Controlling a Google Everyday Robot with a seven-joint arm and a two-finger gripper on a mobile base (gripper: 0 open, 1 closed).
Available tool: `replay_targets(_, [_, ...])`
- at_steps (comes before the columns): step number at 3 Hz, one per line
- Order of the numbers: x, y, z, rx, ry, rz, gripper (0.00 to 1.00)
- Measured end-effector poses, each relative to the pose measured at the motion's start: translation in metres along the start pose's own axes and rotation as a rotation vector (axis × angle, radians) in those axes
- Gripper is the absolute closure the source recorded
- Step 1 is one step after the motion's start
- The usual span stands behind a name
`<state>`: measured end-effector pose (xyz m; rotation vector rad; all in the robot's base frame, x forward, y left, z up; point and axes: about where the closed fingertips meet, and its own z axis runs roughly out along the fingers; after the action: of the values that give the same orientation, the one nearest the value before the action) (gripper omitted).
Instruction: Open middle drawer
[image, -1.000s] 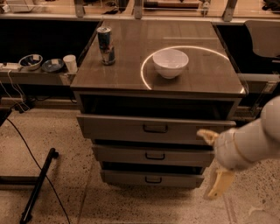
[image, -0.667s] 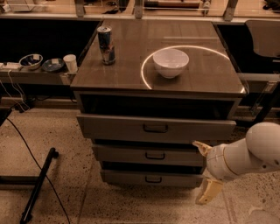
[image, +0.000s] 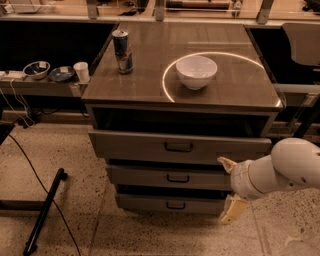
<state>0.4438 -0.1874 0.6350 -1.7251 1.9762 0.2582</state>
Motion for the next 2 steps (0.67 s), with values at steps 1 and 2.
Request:
replay_targets(1, [0.028,0.007,0.065,-0.062,0.064,0.019,0.00])
replay_targets(2, [0.057,0.004,0.127,-0.028,0.119,0.001,0.00])
